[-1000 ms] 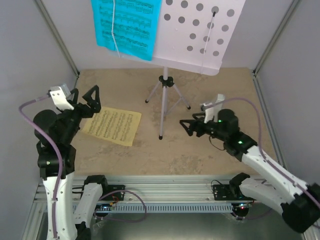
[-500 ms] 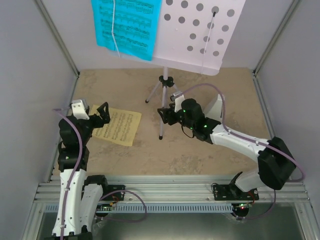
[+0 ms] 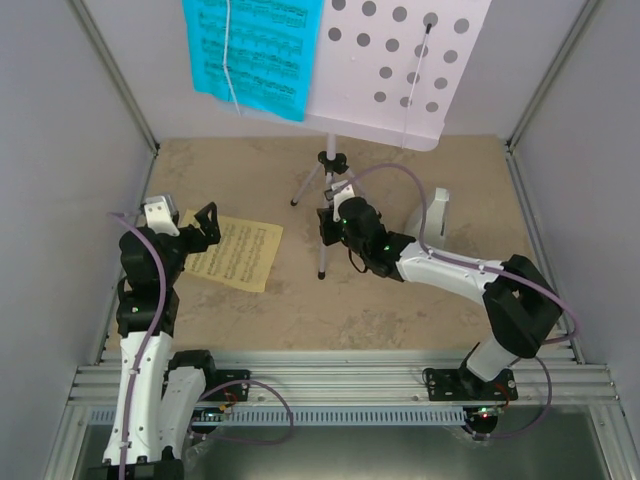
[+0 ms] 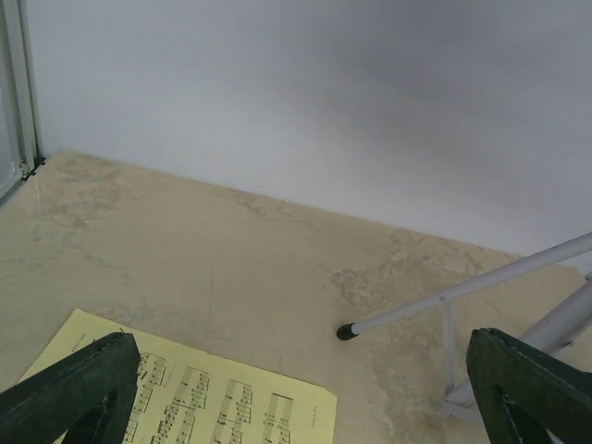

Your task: Pack up the instrument practice props

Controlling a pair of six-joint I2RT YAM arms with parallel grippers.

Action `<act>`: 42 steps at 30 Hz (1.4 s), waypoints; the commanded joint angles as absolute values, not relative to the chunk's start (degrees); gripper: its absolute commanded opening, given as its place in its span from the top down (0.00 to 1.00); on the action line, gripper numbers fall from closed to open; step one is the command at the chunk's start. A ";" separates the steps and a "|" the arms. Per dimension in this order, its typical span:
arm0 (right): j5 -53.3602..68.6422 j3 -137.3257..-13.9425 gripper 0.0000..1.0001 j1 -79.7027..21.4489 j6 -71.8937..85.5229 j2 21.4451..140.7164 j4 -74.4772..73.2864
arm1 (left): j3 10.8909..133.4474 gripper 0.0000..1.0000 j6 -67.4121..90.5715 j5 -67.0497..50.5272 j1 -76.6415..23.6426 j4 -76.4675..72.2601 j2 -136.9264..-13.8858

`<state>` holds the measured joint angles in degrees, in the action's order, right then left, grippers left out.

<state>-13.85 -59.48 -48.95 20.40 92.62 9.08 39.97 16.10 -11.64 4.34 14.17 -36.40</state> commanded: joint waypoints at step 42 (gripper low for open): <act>25.24 -43.28 0.83 -27.95 -4.45 71.58 2.97 | 40.67 0.01 15.15 -12.96 4.60 12.83 -36.12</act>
